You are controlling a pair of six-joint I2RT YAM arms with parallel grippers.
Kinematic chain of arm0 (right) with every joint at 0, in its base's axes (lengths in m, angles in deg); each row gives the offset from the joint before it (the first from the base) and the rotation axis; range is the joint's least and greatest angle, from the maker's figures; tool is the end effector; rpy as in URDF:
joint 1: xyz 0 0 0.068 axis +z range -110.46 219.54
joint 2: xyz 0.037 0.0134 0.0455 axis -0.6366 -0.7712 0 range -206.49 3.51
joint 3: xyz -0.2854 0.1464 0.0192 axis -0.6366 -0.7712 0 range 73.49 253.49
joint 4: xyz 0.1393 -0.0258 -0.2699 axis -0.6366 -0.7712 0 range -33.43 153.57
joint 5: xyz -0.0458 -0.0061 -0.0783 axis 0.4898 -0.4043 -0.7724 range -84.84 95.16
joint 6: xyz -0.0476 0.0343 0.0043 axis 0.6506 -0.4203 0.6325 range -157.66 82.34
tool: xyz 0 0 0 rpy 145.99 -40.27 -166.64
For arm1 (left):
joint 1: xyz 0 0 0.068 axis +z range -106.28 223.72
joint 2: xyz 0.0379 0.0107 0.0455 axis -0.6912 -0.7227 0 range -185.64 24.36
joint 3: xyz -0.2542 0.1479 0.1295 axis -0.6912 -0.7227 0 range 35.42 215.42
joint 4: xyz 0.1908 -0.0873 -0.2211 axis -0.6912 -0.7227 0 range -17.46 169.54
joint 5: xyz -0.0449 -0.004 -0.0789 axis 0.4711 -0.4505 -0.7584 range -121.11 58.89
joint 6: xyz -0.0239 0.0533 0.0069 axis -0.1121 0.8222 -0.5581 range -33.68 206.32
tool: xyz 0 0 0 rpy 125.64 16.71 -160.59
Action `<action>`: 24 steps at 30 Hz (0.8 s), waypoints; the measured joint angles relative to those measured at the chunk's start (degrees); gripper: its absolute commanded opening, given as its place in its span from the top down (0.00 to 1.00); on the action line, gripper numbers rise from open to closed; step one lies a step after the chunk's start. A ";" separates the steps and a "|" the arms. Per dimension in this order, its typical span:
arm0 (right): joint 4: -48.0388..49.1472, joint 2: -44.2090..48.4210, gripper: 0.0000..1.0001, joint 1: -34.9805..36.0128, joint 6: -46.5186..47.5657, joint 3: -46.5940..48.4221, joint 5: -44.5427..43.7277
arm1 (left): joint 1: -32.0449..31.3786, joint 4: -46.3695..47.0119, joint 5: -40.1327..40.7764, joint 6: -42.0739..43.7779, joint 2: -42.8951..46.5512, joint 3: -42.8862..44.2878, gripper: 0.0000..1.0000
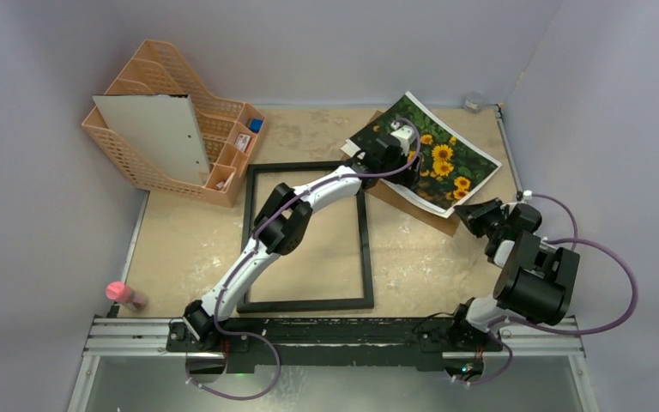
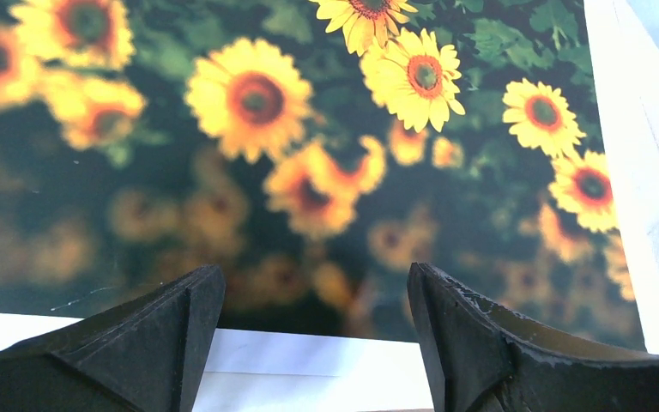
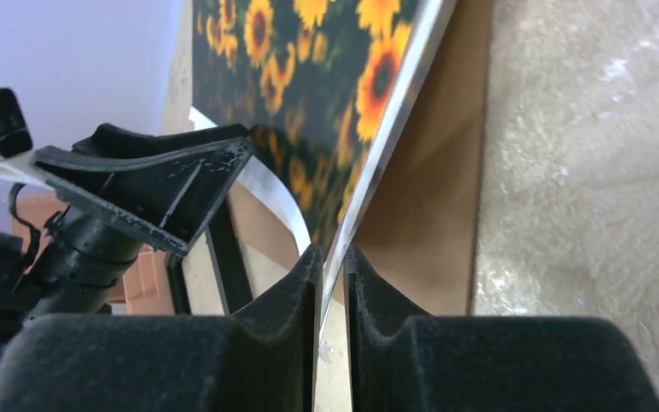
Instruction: Put the photo into the frame
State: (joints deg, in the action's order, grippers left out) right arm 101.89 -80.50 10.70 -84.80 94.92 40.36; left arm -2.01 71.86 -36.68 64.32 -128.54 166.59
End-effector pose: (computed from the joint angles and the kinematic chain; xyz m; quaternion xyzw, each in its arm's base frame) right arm 0.2516 -0.1104 0.1504 0.3634 0.7320 0.3330 0.4704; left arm 0.4808 -0.4993 0.1474 0.2013 0.8389 -0.3157 0.3950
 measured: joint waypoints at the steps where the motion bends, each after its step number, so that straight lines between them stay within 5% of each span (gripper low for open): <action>1: 0.81 -0.31 0.84 0.02 0.07 0.13 0.68 | -0.02 -0.09 0.00 0.00 0.00 0.09 0.17; 7: 1.88 -2.60 1.00 0.00 1.16 0.94 3.32 | 0.07 -0.52 0.00 -0.17 0.00 0.26 0.17; 24: -30.03 16.50 1.00 0.66 3.13 12.92 -4.92 | 6.05 -11.28 1.40 -11.26 6.71 -1.73 0.16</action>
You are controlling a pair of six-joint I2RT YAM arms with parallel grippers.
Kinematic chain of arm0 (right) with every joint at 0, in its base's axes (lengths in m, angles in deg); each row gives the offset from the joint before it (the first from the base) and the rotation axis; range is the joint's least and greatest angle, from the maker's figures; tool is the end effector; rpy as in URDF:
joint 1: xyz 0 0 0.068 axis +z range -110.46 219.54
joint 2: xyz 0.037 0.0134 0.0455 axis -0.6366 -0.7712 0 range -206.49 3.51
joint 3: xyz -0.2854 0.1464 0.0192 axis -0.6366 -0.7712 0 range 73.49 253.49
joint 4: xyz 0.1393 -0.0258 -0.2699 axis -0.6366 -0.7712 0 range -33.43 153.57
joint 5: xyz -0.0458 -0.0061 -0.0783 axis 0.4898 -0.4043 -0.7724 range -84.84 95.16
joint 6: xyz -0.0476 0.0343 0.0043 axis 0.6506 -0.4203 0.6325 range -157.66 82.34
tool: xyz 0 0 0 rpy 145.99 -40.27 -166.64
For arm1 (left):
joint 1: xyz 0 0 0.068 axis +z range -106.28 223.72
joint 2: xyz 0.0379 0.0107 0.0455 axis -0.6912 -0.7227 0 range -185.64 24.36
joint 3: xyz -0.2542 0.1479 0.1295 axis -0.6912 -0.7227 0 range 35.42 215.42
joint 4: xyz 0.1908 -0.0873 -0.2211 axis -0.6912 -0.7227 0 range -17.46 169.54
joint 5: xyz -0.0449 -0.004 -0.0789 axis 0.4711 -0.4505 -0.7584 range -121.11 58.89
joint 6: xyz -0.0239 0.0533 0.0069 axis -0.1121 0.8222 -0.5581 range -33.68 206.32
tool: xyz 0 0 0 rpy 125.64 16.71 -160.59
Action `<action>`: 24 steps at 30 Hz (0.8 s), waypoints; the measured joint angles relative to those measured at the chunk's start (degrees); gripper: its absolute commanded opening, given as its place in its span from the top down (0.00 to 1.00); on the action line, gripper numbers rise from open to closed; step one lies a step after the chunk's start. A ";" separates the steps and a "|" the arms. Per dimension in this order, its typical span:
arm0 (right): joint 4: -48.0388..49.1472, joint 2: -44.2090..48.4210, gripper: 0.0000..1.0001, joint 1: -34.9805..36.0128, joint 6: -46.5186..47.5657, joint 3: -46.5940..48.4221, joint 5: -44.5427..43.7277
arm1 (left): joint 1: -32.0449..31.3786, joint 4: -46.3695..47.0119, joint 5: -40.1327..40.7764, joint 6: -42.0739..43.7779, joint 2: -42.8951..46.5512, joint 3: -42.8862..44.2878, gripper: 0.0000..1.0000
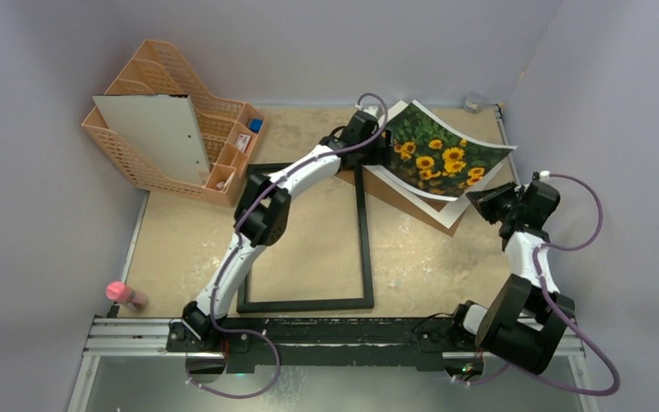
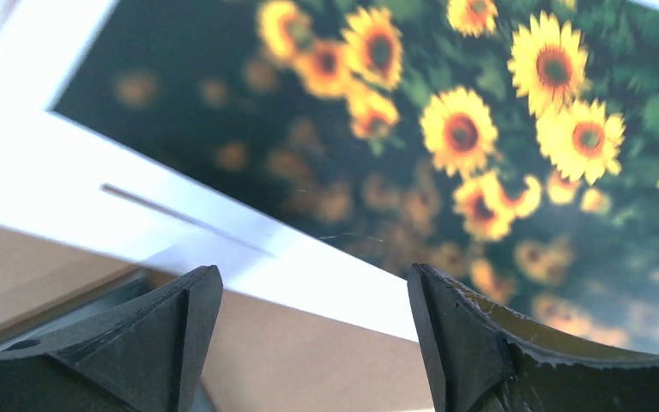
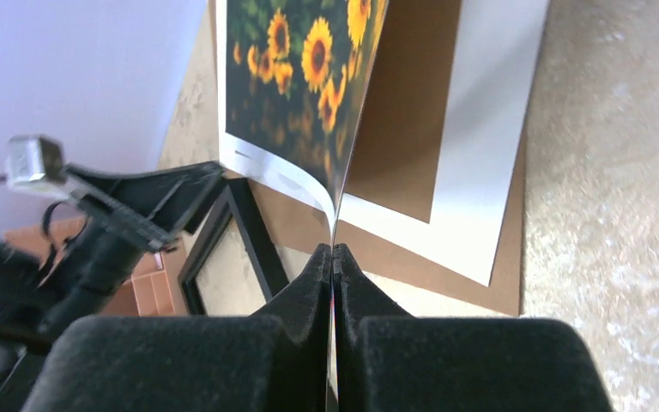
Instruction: Put the photo into the frame
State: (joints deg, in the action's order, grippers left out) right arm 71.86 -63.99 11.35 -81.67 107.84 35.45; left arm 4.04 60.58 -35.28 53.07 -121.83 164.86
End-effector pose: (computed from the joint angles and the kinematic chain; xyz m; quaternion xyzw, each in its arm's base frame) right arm 0.2541 -0.1118 0.2480 0.3656 0.7401 0.2896 0.4844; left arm 0.5145 -0.4310 0.1938 0.0664 0.8869 -0.2971 0.3474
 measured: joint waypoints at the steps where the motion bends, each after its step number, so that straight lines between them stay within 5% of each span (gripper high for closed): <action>1: -2.54 0.09 1.00 0.00 -0.37 1.07 -0.90 | 0.46 -0.81 1.03 -1.11 1.44 -0.79 0.16; 9: -12.52 3.63 1.00 -0.11 -6.10 3.08 -1.31 | 2.08 -4.85 4.94 -5.84 11.63 -4.11 0.17; 24: -2.67 9.07 1.00 -0.11 -24.41 2.49 9.88 | 1.90 -5.25 4.02 -15.37 18.93 -20.28 0.16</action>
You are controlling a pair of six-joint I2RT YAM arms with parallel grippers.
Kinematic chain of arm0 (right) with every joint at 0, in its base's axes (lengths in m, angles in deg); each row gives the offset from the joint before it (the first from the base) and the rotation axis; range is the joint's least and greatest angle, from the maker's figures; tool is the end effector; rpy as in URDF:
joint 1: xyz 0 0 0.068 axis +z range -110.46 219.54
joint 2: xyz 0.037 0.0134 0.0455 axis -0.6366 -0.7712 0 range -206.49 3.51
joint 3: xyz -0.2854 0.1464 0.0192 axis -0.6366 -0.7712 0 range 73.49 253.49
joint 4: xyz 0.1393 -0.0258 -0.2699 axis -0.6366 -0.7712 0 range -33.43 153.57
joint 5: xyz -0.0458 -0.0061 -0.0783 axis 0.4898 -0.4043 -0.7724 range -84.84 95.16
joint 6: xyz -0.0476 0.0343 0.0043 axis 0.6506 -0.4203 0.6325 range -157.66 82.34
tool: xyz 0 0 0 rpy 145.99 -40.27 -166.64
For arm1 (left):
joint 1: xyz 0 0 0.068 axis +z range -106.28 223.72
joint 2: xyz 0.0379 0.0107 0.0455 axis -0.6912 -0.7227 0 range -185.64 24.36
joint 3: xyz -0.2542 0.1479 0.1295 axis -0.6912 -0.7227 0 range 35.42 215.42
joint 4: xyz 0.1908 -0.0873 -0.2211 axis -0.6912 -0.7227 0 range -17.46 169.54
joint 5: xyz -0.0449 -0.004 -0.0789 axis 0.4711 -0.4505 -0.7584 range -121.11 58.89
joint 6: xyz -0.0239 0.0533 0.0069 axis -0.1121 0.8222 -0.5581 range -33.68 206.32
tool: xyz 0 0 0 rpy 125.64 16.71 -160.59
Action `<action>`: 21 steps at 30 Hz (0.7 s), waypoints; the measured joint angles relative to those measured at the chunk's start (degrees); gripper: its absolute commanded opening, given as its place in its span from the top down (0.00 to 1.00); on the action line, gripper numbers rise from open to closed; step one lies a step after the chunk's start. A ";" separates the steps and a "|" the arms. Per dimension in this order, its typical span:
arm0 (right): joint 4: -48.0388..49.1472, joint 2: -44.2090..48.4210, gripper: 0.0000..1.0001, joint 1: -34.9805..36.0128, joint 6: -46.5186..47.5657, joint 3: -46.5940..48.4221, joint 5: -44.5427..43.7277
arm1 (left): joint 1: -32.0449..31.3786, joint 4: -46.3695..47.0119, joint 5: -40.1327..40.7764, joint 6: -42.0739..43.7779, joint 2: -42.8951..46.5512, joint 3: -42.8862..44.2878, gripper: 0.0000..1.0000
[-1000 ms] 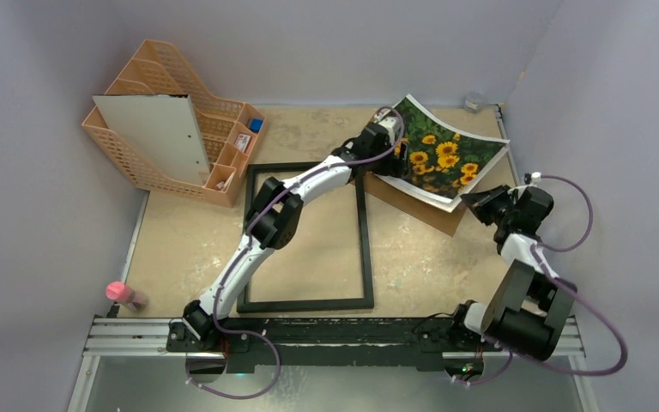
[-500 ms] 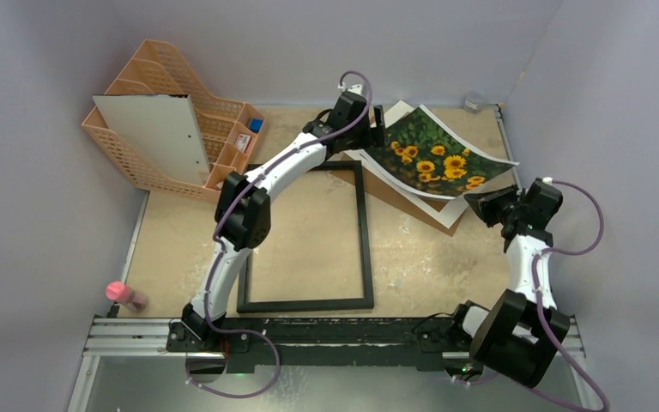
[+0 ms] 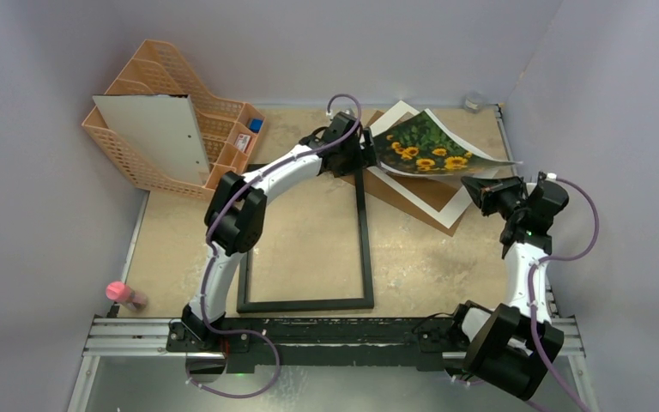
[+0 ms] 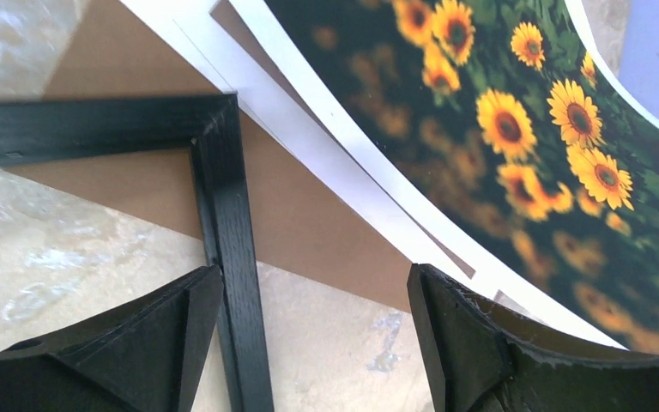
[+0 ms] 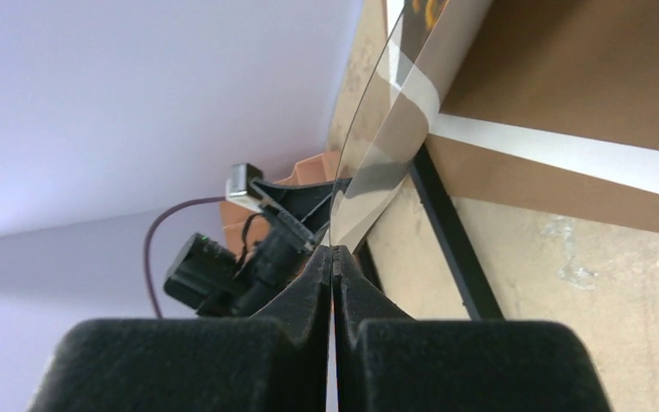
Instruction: Put the photo into the frame
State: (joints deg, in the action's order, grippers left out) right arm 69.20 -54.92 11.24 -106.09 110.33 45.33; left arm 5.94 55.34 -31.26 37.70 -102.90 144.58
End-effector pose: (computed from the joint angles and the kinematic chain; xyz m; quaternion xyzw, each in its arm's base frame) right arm 0.2338 -0.0946 0.3003 0.4231 0.6527 0.4515 0.4371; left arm 0.4673 -0.3625 0.2515 -0.0859 0.9106 -0.2777 0.2939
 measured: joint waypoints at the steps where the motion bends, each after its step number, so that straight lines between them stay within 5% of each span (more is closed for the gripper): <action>1: 1.18 0.13 1.00 0.00 -1.27 -0.59 0.57 | 0.00 0.48 -0.81 -1.25 0.00 -0.68 0.16; 11: 9.16 0.17 1.00 0.00 -8.46 -2.38 4.66 | -0.11 11.13 -2.32 -12.94 0.85 -9.38 0.18; 21: 12.74 0.42 1.00 -0.02 -12.63 -4.37 6.32 | -0.11 20.72 -3.04 -28.70 1.22 -16.11 0.31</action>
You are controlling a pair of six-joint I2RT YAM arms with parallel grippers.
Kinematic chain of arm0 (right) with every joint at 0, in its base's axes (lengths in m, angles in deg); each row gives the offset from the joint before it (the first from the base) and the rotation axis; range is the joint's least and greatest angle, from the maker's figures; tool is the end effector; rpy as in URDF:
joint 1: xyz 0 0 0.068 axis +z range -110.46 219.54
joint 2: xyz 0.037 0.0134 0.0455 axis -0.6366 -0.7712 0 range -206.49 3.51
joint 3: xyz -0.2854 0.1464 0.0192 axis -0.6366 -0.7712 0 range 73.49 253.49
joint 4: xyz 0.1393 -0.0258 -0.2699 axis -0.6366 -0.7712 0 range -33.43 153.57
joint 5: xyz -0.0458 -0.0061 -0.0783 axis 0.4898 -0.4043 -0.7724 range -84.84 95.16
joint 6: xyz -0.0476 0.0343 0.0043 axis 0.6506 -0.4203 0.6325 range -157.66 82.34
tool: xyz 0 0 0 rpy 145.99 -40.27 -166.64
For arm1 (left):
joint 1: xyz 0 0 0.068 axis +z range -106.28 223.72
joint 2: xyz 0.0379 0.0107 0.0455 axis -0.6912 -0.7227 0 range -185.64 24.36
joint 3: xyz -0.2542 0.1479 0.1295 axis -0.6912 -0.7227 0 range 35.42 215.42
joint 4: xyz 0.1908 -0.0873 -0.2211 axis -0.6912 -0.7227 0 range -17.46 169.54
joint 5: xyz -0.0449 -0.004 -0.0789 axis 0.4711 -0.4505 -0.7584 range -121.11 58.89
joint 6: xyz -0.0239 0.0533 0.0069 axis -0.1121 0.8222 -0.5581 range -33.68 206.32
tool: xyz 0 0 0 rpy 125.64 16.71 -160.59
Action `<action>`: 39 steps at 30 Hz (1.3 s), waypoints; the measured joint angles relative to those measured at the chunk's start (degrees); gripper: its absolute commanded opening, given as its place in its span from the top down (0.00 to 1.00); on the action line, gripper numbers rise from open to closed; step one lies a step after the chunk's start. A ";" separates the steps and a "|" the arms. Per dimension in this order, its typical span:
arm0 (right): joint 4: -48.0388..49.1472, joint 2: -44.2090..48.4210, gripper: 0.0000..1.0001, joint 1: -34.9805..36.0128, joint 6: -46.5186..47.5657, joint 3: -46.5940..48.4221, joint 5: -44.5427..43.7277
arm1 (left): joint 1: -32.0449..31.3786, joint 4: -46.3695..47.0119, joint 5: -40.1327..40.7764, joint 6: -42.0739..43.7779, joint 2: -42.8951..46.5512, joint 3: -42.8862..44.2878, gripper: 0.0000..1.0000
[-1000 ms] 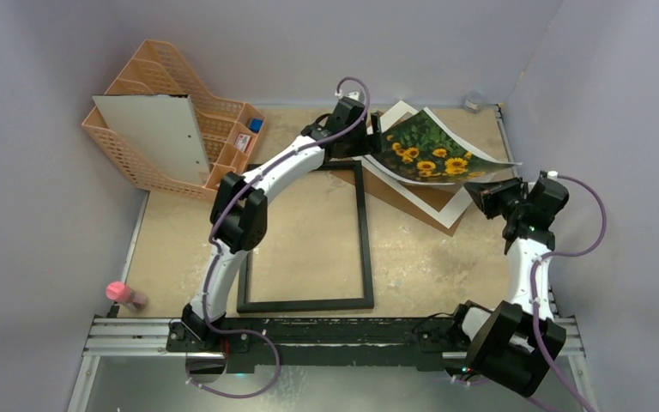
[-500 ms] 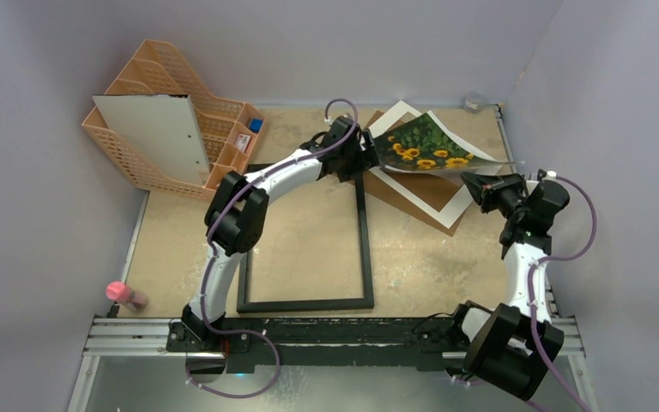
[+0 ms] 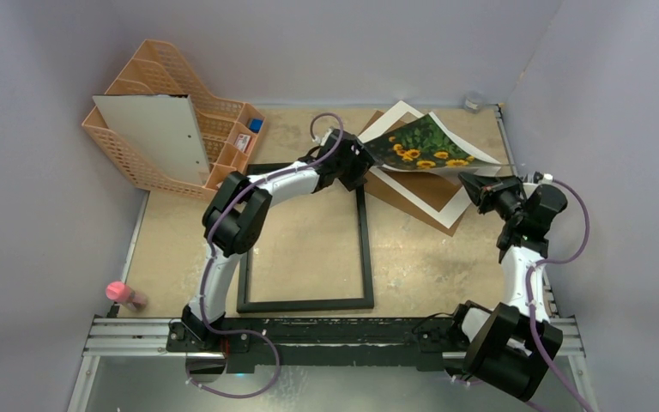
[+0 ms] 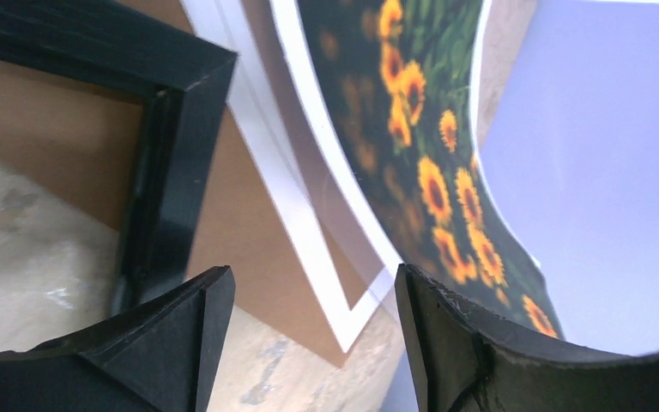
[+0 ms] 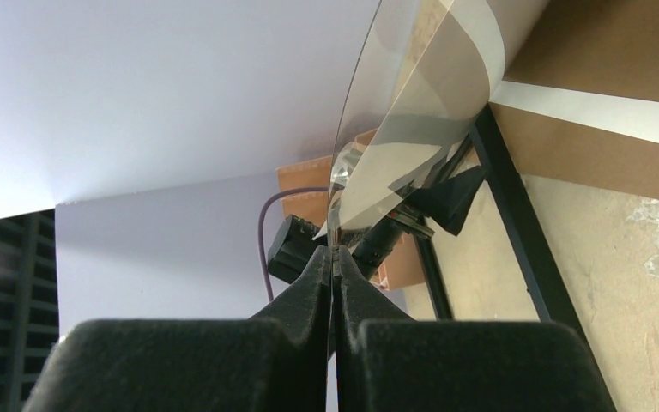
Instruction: Put the photo into the frame
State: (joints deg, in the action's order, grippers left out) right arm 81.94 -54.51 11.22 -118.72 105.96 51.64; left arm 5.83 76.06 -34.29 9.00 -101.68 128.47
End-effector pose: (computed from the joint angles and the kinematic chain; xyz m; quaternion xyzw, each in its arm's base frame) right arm 0.2300 -0.0888 0.2955 0.4115 0.6113 0.5351 0.4131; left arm 0.4523 -0.3551 0.1900 -0.2894 0.8444 -0.3934 0.2202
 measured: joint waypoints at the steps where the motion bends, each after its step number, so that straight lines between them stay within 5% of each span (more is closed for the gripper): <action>1: 0.17 0.00 1.00 0.00 -0.20 0.00 0.13 | 0.00 0.79 0.00 -1.38 0.00 -0.02 0.34; 5: 0.63 0.00 1.00 0.00 -0.68 -0.04 0.90 | 0.00 4.92 -0.09 -6.49 -0.07 -0.02 0.48; 18: 3.04 0.00 1.00 0.00 -3.37 -1.75 1.11 | -1.64 6.60 -1.49 -14.97 -3.45 1.03 0.61; 22: 3.41 0.00 1.00 0.00 -3.63 -1.75 1.14 | -1.97 5.95 -1.90 -15.80 -3.63 2.05 0.73; 27: 3.32 -0.04 1.00 0.00 -3.54 -1.75 1.18 | -1.95 5.79 -2.60 -16.72 -5.38 4.39 1.00; 29: 2.71 -0.09 1.00 0.02 -3.23 -1.75 1.14 | -1.92 5.51 -2.67 -16.63 -6.14 5.49 1.00; 39: -12.76 -1.62 0.35 -0.09 7.39 5.18 -3.04 | -1.46 -3.52 -0.74 -7.13 -8.22 15.19 1.00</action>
State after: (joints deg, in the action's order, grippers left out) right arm 69.17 -56.13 11.13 -111.33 111.14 48.60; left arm 4.37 72.54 -35.04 1.88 -109.90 143.66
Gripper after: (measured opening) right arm 0.476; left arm 0.022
